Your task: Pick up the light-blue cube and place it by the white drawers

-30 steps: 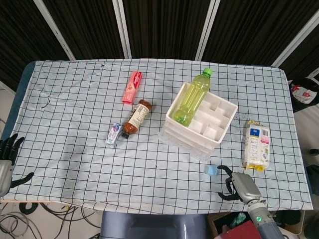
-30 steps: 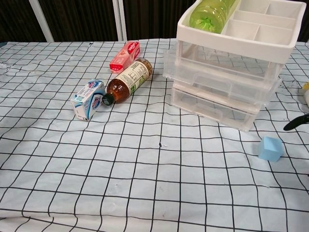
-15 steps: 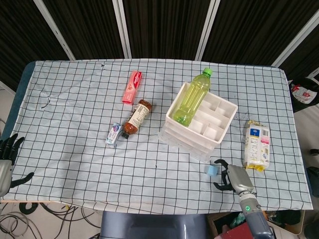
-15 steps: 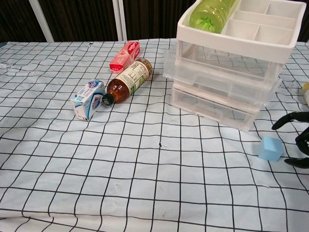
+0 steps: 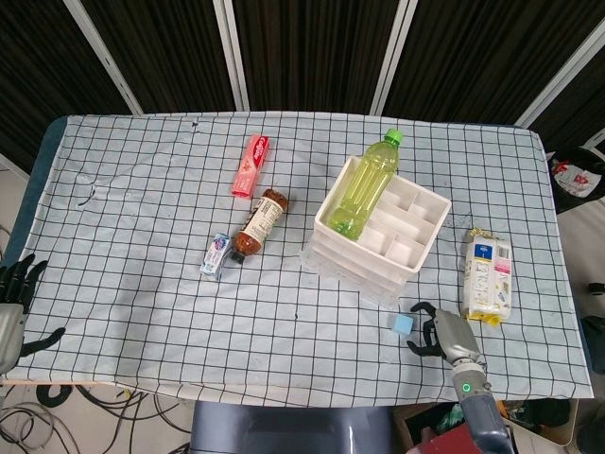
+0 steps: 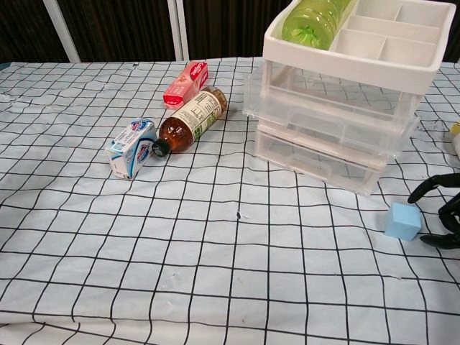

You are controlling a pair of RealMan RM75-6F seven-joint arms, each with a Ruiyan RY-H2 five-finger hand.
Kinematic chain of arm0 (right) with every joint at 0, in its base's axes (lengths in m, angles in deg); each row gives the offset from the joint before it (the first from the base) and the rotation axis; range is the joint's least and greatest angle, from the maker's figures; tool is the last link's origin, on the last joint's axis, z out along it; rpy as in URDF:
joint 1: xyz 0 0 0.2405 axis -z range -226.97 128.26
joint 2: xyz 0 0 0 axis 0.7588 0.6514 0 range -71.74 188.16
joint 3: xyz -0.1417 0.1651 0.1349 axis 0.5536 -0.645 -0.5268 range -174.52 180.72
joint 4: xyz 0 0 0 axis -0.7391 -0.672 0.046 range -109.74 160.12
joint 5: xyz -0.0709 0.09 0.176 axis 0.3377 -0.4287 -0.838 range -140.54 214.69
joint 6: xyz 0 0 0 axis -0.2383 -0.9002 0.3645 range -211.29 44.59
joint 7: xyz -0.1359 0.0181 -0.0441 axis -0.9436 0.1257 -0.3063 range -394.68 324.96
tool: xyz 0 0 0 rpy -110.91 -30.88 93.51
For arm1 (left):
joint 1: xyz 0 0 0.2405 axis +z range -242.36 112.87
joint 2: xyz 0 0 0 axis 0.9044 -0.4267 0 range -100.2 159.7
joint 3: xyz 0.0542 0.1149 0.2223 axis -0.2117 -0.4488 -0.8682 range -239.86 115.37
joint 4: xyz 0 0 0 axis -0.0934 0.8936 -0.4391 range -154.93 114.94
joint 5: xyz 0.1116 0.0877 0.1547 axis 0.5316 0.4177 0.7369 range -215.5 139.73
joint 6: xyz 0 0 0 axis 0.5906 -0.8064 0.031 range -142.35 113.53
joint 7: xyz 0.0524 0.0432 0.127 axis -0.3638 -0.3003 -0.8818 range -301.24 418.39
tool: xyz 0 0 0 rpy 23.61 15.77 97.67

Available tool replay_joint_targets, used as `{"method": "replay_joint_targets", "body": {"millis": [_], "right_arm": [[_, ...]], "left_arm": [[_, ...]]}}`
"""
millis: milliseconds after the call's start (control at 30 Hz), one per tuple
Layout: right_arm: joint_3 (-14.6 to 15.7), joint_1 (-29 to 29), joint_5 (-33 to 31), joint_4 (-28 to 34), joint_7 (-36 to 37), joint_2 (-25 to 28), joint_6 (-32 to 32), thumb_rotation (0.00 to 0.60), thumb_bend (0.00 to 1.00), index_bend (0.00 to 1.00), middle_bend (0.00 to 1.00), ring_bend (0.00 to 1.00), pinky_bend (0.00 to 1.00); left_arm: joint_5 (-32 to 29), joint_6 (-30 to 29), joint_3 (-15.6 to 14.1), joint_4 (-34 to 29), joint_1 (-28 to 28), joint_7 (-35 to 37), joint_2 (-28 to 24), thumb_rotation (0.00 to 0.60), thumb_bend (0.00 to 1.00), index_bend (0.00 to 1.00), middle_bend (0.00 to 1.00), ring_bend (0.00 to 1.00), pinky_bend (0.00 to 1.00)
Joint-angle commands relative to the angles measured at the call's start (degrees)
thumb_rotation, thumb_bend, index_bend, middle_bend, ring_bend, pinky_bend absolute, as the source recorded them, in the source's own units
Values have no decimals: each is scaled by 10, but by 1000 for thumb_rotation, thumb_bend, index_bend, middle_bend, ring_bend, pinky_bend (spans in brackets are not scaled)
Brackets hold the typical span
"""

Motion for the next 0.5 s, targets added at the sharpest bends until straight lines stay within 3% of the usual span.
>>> {"method": "replay_joint_targets", "body": {"millis": [33, 500], "right_arm": [[-3, -1, -5, -1, 3, -6, 0, 600, 191, 319, 783, 844, 793], [-15, -8, -21, -23, -1, -35, -7, 600, 191, 413, 786, 846, 794]], "left_arm": [[0, 0, 0, 0, 0, -1, 0, 600, 8, 0, 0, 0, 0], [-3, 1, 2, 0, -1, 2, -1, 600, 9, 0, 0, 0, 0]]}}
